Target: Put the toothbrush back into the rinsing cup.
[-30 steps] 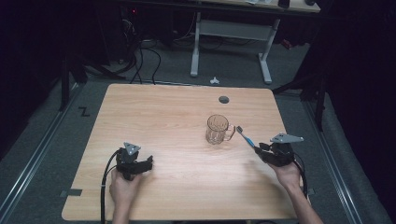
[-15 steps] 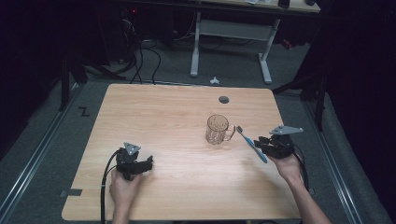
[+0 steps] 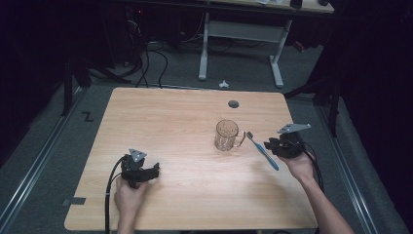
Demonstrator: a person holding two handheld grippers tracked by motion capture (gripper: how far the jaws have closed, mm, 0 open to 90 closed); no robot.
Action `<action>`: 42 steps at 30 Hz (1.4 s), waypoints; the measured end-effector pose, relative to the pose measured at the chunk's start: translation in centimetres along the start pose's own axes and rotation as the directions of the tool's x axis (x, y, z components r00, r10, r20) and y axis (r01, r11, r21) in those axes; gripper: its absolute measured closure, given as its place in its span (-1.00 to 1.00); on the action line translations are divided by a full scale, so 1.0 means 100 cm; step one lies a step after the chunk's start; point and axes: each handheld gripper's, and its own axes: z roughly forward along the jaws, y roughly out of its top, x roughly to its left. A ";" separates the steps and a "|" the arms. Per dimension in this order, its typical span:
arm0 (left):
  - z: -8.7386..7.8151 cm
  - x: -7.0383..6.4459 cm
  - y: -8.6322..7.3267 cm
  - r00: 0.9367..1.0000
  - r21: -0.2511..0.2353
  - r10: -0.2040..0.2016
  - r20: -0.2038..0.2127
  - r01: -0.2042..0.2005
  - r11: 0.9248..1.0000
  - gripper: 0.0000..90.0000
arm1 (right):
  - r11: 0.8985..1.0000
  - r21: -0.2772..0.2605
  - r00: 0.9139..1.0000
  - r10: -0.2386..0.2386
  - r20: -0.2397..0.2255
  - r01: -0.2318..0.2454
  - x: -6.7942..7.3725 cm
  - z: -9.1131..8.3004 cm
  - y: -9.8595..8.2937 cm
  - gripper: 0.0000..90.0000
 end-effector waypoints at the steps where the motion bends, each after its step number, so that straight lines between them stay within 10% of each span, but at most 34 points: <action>1: 0.000 0.000 0.000 1.000 0.000 0.000 0.000 0.000 1.000 -0.59 | 1.000 0.005 1.000 -0.004 0.002 0.004 0.000 0.000 0.001 0.49; 26: 0.000 0.000 0.000 1.000 -0.001 -0.001 0.002 0.001 1.000 -0.59 | 0.988 0.144 0.999 -0.049 -0.016 0.051 -0.007 0.021 0.037 0.48; 42: 0.000 0.000 0.000 1.000 -0.001 -0.001 0.001 0.001 1.000 -0.59 | 0.937 0.339 0.996 -0.081 -0.024 0.085 -0.010 0.058 0.047 0.47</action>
